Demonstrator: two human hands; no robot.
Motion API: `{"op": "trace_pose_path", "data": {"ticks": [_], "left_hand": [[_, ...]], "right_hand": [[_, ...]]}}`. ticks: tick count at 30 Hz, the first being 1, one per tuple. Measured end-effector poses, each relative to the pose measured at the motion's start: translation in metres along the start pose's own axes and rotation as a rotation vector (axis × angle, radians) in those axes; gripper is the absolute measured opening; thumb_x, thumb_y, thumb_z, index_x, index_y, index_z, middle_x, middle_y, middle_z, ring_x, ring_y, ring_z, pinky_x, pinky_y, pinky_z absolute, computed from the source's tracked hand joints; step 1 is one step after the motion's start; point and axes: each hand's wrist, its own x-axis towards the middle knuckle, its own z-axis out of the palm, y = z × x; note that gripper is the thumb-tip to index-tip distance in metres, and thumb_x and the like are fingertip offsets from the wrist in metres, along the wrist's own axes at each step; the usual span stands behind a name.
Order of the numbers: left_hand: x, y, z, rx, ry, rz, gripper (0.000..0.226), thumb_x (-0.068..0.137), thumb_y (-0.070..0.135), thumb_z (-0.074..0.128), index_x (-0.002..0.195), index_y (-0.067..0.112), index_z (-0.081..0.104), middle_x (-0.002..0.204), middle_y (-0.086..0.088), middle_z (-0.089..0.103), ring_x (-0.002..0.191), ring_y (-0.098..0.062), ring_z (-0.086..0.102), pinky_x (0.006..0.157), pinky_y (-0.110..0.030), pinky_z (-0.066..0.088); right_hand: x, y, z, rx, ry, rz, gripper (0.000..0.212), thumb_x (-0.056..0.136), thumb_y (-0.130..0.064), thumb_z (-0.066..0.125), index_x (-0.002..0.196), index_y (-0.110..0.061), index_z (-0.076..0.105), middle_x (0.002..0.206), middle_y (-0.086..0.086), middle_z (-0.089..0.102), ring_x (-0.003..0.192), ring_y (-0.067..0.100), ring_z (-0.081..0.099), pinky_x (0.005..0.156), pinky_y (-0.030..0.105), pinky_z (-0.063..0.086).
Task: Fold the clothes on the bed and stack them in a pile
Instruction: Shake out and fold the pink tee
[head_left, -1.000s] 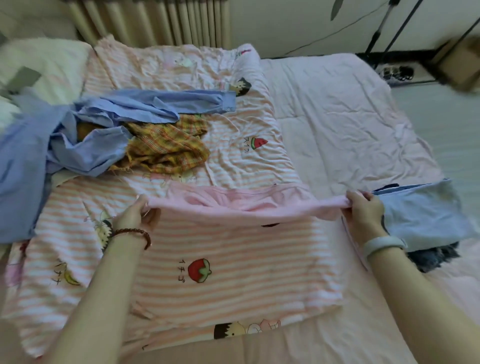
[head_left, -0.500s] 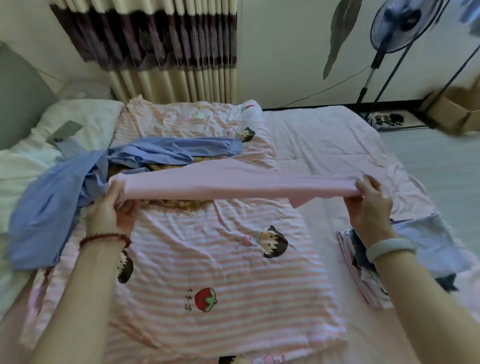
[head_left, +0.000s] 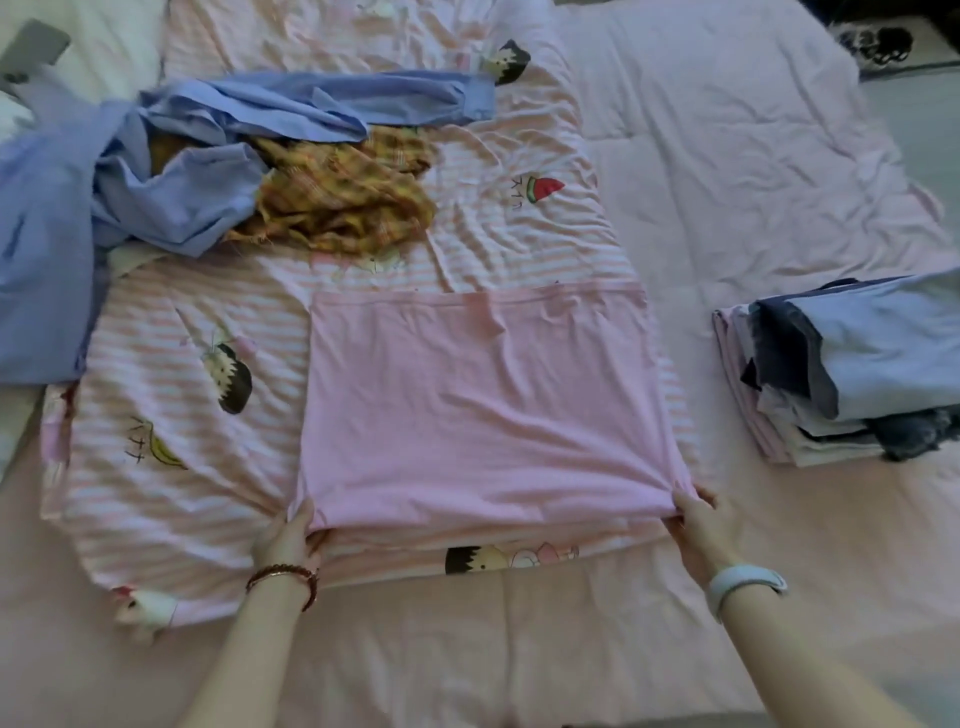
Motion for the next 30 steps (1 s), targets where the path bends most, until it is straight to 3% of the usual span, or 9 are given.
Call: {"op": "trace_pose_path", "data": {"ticks": [3,5,8,11,14,18,21,25,30], "left_hand": [[0.0,0.001,0.002,0.163,0.033,0.156,0.012,0.092,0.006,0.053,0.102,0.001,0.057,0.088,-0.01,0.056,0.073,-0.021,0.057,0.055,-0.027,0.054],[-0.004,0.001,0.006,0.453,0.128,0.378,0.019,0.089,0.009,0.058,0.101,-0.006,0.059,0.09,-0.011,0.055,0.082,-0.021,0.048,0.068,-0.028,0.04],[-0.024,0.002,0.027,0.562,0.1,0.636,0.016,0.087,0.007,0.061,0.094,-0.007,0.059,0.084,-0.01,0.054,0.08,-0.019,0.046,0.063,-0.025,0.029],[-0.048,-0.003,0.062,0.572,-0.019,0.757,0.013,0.087,0.005,0.061,0.097,-0.001,0.06,0.083,-0.006,0.057,0.078,-0.019,0.049,0.062,-0.024,0.031],[-0.063,-0.014,0.089,0.595,-0.114,0.837,0.014,0.084,0.004,0.063,0.098,0.0,0.062,0.079,-0.005,0.058,0.073,-0.02,0.049,0.061,-0.022,0.033],[-0.062,-0.016,0.096,0.468,-0.164,0.739,0.004,0.086,0.005,0.062,0.087,0.002,0.06,0.069,0.005,0.055,0.063,-0.003,0.051,0.066,-0.017,0.045],[-0.059,-0.008,0.084,0.144,-0.177,0.451,0.015,0.089,0.006,0.059,0.075,0.011,0.054,0.069,0.002,0.058,0.066,-0.007,0.056,0.068,-0.032,0.054],[-0.065,0.013,0.07,-0.102,-0.249,0.325,0.01,0.089,0.002,0.055,0.084,0.009,0.058,0.078,-0.001,0.066,0.068,-0.006,0.064,0.057,-0.022,0.055],[-0.068,0.043,0.054,-0.213,-0.25,0.266,0.011,0.091,0.002,0.051,0.087,0.009,0.059,0.064,0.004,0.069,0.062,-0.007,0.065,0.055,-0.021,0.055]], "right_hand": [[0.004,0.002,-0.003,-0.029,0.006,-0.005,0.037,0.091,0.005,0.047,0.127,0.007,0.044,0.109,0.018,0.049,0.096,0.027,0.049,0.068,0.029,0.047],[0.004,0.003,-0.004,-0.1,0.023,-0.032,0.04,0.089,0.006,0.047,0.129,0.006,0.044,0.114,0.02,0.05,0.099,0.029,0.05,0.076,0.034,0.048],[0.003,0.005,-0.004,-0.425,0.056,-0.173,0.044,0.088,-0.006,0.053,0.131,-0.002,0.045,0.132,0.019,0.047,0.118,0.032,0.048,0.098,0.042,0.04],[-0.002,0.0,0.01,-0.564,-0.046,-0.327,0.035,0.091,-0.017,0.055,0.123,-0.004,0.053,0.124,0.017,0.055,0.108,0.027,0.053,0.091,0.038,0.043],[-0.016,-0.017,0.05,-0.503,-0.401,-0.292,0.026,0.09,-0.007,0.054,0.115,-0.004,0.059,0.102,0.014,0.063,0.086,0.021,0.057,0.074,0.029,0.045],[-0.039,-0.031,0.105,-0.582,-0.748,-0.373,0.018,0.092,-0.012,0.054,0.106,-0.022,0.059,0.102,0.008,0.063,0.088,0.018,0.061,0.077,0.026,0.049],[-0.054,-0.013,0.121,-0.816,-0.776,-0.657,0.03,0.09,-0.016,0.057,0.12,-0.017,0.056,0.108,0.002,0.06,0.096,0.015,0.057,0.085,0.024,0.048],[-0.083,0.037,0.128,-0.979,-0.941,-1.03,0.056,0.085,-0.025,0.063,0.136,-0.016,0.042,0.128,0.003,0.05,0.116,0.018,0.046,0.093,0.031,0.04],[-0.083,0.064,0.121,-1.056,-0.584,-1.209,0.049,0.066,0.002,0.073,0.112,-0.004,0.061,0.105,0.012,0.064,0.095,0.032,0.062,0.077,0.039,0.047]]}}
